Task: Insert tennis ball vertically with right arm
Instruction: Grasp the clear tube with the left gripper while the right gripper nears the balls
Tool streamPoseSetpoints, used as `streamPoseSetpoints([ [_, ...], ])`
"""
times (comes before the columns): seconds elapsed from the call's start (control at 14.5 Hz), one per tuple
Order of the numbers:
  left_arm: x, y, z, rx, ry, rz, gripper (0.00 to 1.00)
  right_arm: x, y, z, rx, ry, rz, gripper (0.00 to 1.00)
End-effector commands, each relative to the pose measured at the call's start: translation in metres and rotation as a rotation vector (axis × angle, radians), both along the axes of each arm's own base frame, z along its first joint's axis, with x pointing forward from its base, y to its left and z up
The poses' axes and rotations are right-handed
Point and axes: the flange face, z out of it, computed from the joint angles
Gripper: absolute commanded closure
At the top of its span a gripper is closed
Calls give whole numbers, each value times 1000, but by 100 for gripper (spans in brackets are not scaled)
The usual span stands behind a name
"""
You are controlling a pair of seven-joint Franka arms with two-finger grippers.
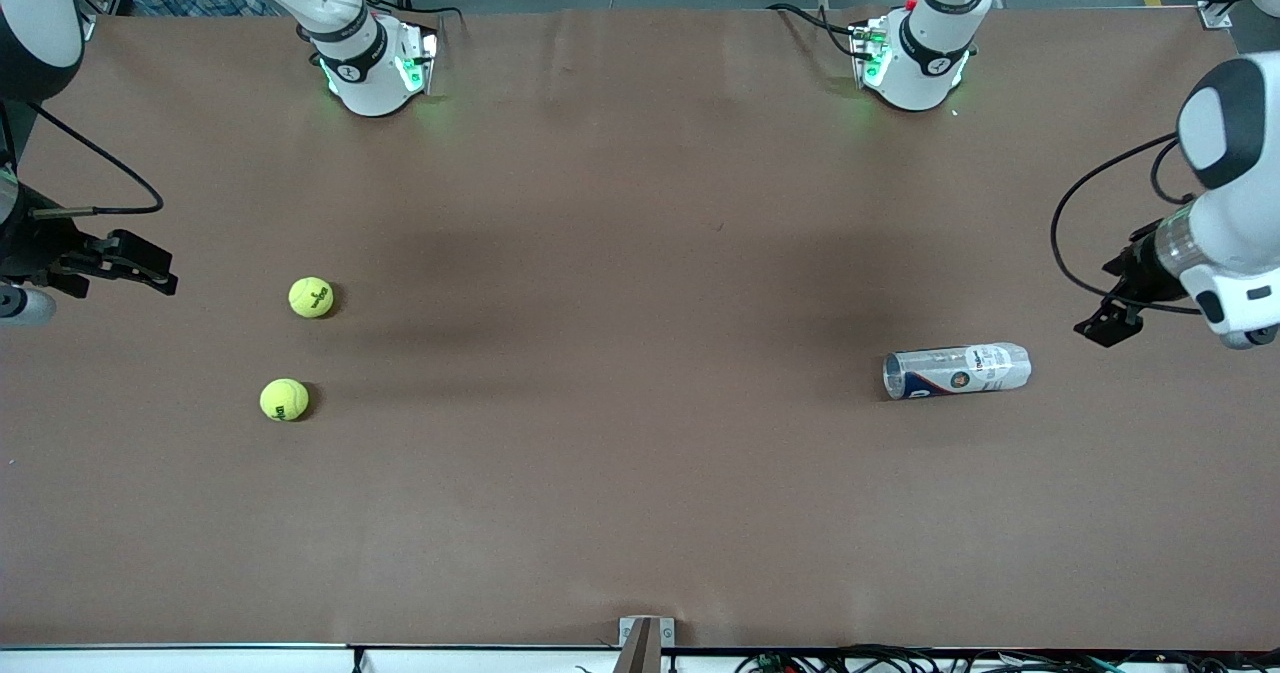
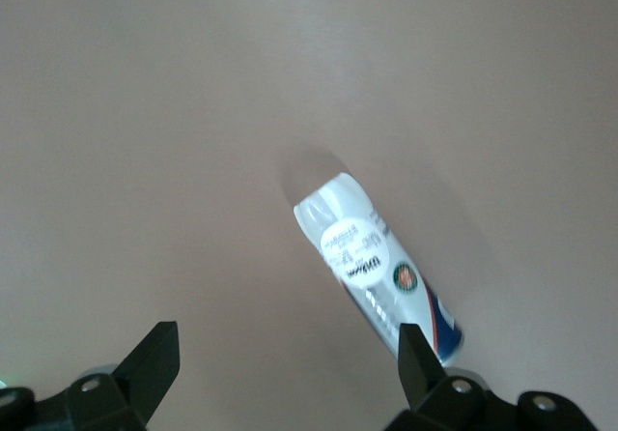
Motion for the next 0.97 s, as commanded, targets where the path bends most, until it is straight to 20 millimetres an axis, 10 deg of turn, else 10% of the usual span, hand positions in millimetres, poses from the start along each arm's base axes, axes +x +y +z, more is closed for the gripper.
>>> streamPoseSetpoints([
  [0.0,9,-16,-30,85,-3,138,0,4,0,-3,-13,-1,-8,0],
  [0.55,27,-97,-165,279,-48,322,0,19,20,-20,-30,-16,36,0],
  [0.9,22,-105,-200,341,-48,330,0,29,14,-33,-35,-30,28,0],
])
